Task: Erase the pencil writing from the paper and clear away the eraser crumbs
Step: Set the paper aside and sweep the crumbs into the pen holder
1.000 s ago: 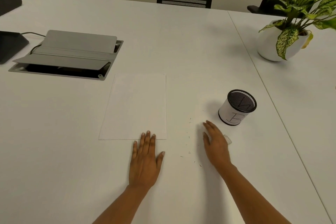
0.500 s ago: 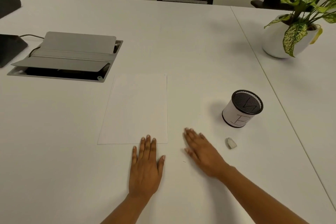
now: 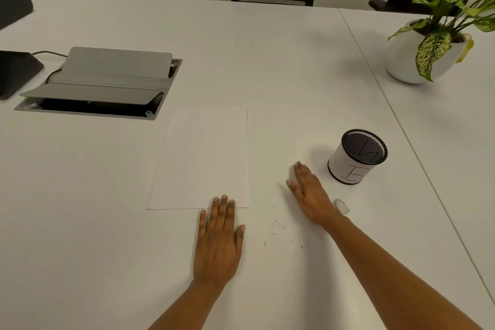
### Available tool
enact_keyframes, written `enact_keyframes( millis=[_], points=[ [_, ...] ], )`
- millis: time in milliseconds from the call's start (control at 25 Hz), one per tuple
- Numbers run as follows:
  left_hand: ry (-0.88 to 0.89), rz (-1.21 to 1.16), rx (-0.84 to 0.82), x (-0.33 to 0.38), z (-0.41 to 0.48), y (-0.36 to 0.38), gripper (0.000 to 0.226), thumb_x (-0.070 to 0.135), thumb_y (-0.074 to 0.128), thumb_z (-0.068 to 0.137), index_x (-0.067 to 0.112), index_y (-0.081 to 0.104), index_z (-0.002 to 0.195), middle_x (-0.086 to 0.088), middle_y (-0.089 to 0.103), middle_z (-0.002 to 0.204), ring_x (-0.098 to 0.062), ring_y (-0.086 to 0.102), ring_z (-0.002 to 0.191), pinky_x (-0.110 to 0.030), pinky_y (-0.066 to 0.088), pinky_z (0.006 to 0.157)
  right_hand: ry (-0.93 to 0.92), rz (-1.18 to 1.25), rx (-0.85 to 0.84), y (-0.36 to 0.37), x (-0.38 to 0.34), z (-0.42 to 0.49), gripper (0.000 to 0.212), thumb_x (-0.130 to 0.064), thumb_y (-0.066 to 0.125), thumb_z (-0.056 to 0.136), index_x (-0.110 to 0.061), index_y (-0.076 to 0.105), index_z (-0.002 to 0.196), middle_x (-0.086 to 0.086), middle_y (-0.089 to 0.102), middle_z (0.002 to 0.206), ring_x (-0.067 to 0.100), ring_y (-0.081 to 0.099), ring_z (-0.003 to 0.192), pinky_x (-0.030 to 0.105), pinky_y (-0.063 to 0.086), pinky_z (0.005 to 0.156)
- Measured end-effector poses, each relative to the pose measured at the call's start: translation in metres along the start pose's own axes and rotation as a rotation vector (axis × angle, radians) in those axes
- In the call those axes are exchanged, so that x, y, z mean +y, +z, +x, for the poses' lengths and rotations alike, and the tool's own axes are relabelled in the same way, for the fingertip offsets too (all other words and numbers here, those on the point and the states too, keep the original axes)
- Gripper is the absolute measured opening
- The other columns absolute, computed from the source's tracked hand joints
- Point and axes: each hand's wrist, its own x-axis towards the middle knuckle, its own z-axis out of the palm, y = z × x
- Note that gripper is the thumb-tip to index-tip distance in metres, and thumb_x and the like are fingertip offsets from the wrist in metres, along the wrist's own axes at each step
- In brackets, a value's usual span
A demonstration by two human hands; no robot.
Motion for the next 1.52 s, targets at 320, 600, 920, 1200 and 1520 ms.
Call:
enact_keyframes(
  millis=[320,600,920,1200,1520],
  points=[
    [0.012,-0.014,0.022,-0.001,0.000,0.002,0.067,0.040,0.000,0.095,0.005,0.039,0.136,-0.012,0.040,0.143,-0.029,0.034,0.133,-0.038,0.000,0.111,-0.491,0.015,-0.396,0.023,-0.006,-0.078,0.049,-0.051,0.018,0.093,-0.038,0.008,0.139,-0.017,0.007,0.152,-0.005,0.001,0.139,0.010,-0.009,0.111],
    [0.016,-0.028,0.035,-0.002,0.001,0.004,0.066,0.040,0.000,0.096,0.006,0.038,0.137,-0.011,0.039,0.144,-0.030,0.032,0.134,-0.040,-0.001,0.111,-0.040,0.109,0.054,-0.011,0.002,0.004,0.051,-0.034,0.036,0.096,-0.017,0.020,0.142,-0.002,0.013,0.154,0.010,0.009,0.141,0.024,0.007,0.113],
    [0.020,-0.050,0.068,-0.002,0.001,0.007,0.057,0.034,0.018,0.092,0.006,0.034,0.139,-0.011,0.035,0.146,-0.029,0.027,0.137,-0.039,-0.002,0.112,-0.454,-0.289,-0.180,0.032,-0.004,-0.060,0.063,-0.053,0.008,0.089,-0.022,-0.008,0.141,-0.004,-0.016,0.151,0.006,-0.016,0.139,0.017,-0.016,0.111],
    [0.029,-0.048,0.080,-0.001,0.001,0.006,0.057,0.033,0.018,0.091,0.006,0.035,0.138,-0.011,0.037,0.145,-0.029,0.029,0.136,-0.038,-0.004,0.111,-0.430,0.080,-0.244,0.008,0.001,-0.084,0.046,-0.036,0.027,0.096,-0.034,0.010,0.139,-0.017,0.007,0.150,-0.002,0.006,0.140,0.009,-0.005,0.111],
    [0.042,-0.071,0.081,-0.003,0.000,0.008,0.063,0.039,0.003,0.093,0.007,0.031,0.140,-0.010,0.032,0.148,-0.028,0.023,0.138,-0.037,-0.007,0.111,-0.464,-0.277,-0.232,0.042,-0.006,-0.115,0.063,-0.050,0.018,0.094,-0.019,-0.011,0.140,-0.001,-0.020,0.148,0.014,-0.014,0.141,0.018,-0.019,0.111]
  ],
)
